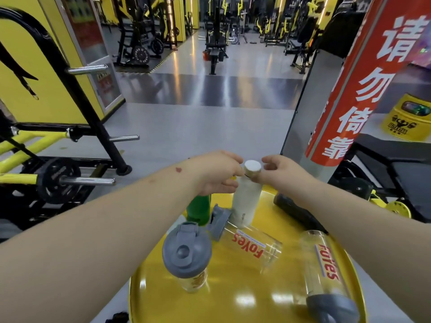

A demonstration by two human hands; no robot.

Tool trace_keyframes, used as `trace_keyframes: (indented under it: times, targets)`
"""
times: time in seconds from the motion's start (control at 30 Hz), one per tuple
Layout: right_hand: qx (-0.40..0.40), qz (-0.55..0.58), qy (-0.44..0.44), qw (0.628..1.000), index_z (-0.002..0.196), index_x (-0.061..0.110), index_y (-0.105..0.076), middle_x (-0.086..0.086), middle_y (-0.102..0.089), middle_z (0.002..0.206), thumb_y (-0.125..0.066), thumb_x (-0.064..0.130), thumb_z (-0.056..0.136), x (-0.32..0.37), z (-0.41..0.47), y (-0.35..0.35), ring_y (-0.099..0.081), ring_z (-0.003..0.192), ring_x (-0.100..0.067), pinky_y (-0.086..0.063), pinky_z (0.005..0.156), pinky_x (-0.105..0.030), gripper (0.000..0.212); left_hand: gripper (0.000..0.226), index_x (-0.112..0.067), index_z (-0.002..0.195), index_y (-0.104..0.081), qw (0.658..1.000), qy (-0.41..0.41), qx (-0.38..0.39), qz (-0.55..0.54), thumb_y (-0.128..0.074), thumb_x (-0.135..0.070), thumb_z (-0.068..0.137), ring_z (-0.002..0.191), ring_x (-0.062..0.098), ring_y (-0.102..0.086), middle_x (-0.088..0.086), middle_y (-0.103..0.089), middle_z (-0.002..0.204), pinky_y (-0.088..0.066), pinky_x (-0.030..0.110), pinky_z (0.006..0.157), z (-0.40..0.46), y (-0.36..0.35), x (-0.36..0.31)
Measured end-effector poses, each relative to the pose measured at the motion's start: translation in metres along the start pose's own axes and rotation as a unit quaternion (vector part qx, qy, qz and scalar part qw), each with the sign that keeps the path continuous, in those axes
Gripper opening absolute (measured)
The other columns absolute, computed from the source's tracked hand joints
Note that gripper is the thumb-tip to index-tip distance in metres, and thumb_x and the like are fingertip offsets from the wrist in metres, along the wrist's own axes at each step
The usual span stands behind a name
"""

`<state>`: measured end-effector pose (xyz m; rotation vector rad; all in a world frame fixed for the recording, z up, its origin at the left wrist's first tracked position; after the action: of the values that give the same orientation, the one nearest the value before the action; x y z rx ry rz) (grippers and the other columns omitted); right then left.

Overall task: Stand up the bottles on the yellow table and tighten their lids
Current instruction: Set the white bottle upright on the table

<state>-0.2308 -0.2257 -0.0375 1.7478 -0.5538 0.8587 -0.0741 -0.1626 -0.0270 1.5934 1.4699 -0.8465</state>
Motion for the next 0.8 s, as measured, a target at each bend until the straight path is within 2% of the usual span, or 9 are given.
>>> trace_keyframes:
  times: [0.03,0.1,0.13,0.2,0.27,0.37,0.53,0.7,0.8]
  targets:
    - [0.017,-0.004,-0.002,1.0,0.149,0.02,-0.05,-0.003,-0.06,0.142,-0.085,0.046,0.068,-0.003,0.003,-0.003,-0.06,0.124,-0.023,-0.05,0.107,-0.044,0.093,0.052,-0.022,0.147,-0.047,1.0,0.005,-0.002,0.004,-0.055,-0.004,0.099,0.105,0.027,-0.068,0.006,-0.051,0.137,-0.059,0.031,0.079,0.005,-0.005,-0.001]
    - [0.038,-0.015,0.011,0.999,0.138,0.02,-0.06,-0.001,-0.067,0.132,-0.086,0.035,0.073,-0.004,0.006,-0.006,-0.063,0.114,-0.02,-0.051,0.097,-0.038,0.071,0.058,-0.024,0.153,-0.04,1.0,0.014,-0.01,0.015,-0.053,-0.004,0.1,0.107,0.03,-0.067,0.008,-0.045,0.147,-0.058,0.033,0.084,0.013,-0.011,-0.001]
    - [0.042,-0.021,0.021,0.999,0.134,0.021,-0.063,0.0,-0.068,0.129,-0.085,0.029,0.077,-0.004,0.008,-0.006,-0.063,0.112,-0.019,-0.05,0.091,-0.036,0.061,0.055,-0.023,0.15,-0.043,1.0,0.018,-0.011,0.021,-0.053,-0.004,0.1,0.111,0.033,-0.066,0.008,-0.044,0.149,-0.057,0.035,0.086,0.015,-0.014,-0.001]
    - [0.049,-0.031,0.033,0.998,0.135,0.021,-0.062,0.002,-0.066,0.129,-0.085,0.023,0.079,-0.007,0.011,-0.008,-0.062,0.114,-0.02,-0.05,0.091,-0.036,0.06,0.034,-0.025,0.126,-0.054,0.999,0.021,-0.003,0.039,-0.051,-0.003,0.1,0.109,0.035,-0.064,0.001,-0.053,0.129,-0.057,0.038,0.09,0.018,-0.019,0.0]
    - [0.063,-0.026,0.036,0.997,0.139,0.022,-0.058,0.001,-0.064,0.132,-0.086,0.021,0.078,-0.013,0.013,-0.012,-0.061,0.118,-0.021,-0.052,0.096,-0.039,0.067,0.032,-0.03,0.11,-0.058,0.998,0.017,-0.004,0.059,-0.047,-0.001,0.1,0.103,0.034,-0.064,-0.005,-0.058,0.109,-0.057,0.04,0.092,0.025,-0.023,0.002]
    - [0.058,-0.022,0.042,0.997,0.144,0.025,-0.052,0.0,-0.062,0.133,-0.086,0.02,0.079,-0.022,0.016,-0.017,-0.059,0.121,-0.022,-0.05,0.095,-0.037,0.073,0.036,-0.029,0.126,-0.059,0.998,0.001,-0.012,0.069,-0.046,-0.006,0.103,0.1,0.03,-0.066,-0.002,-0.062,0.122,-0.057,0.038,0.088,0.035,-0.025,0.005]
    - [0.063,-0.044,0.066,0.995,0.14,0.028,-0.053,0.006,-0.058,0.118,-0.086,0.021,0.08,-0.024,0.02,-0.014,-0.062,0.114,-0.023,-0.052,0.1,-0.044,0.069,0.038,-0.029,0.136,-0.06,0.996,0.01,-0.011,0.089,-0.057,-0.016,0.101,0.101,0.028,-0.068,0.002,-0.061,0.139,-0.06,0.036,0.089,0.043,-0.017,0.011]
    - [0.08,-0.045,0.08,0.993,0.142,0.031,-0.051,0.005,-0.06,0.128,-0.085,0.024,0.082,-0.027,0.023,-0.017,-0.066,0.113,-0.023,-0.055,0.098,-0.045,0.07,0.04,-0.032,0.136,-0.06,0.99,-0.022,-0.035,0.136,-0.064,-0.022,0.097,0.09,0.021,-0.068,0.007,-0.066,0.122,-0.062,0.033,0.084,0.045,-0.012,0.012]
    - [0.081,-0.041,0.086,0.992,0.145,0.032,-0.049,0.002,-0.062,0.137,-0.083,0.026,0.083,-0.028,0.024,-0.017,-0.065,0.118,-0.023,-0.054,0.097,-0.041,0.071,0.036,-0.033,0.134,-0.059,0.983,-0.04,-0.058,0.171,-0.063,-0.027,0.098,0.091,0.023,-0.069,0.007,-0.067,0.114,-0.063,0.031,0.08,0.044,-0.014,0.009]
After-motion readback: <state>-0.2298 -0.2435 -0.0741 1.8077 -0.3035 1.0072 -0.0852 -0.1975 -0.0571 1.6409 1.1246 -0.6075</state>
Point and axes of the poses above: each hand's wrist, its own z-axis towards the middle knuckle, its own y-axis out of the back of the hand, x = y × z, the point moved 7 cm from there along z, towards the middle knuckle
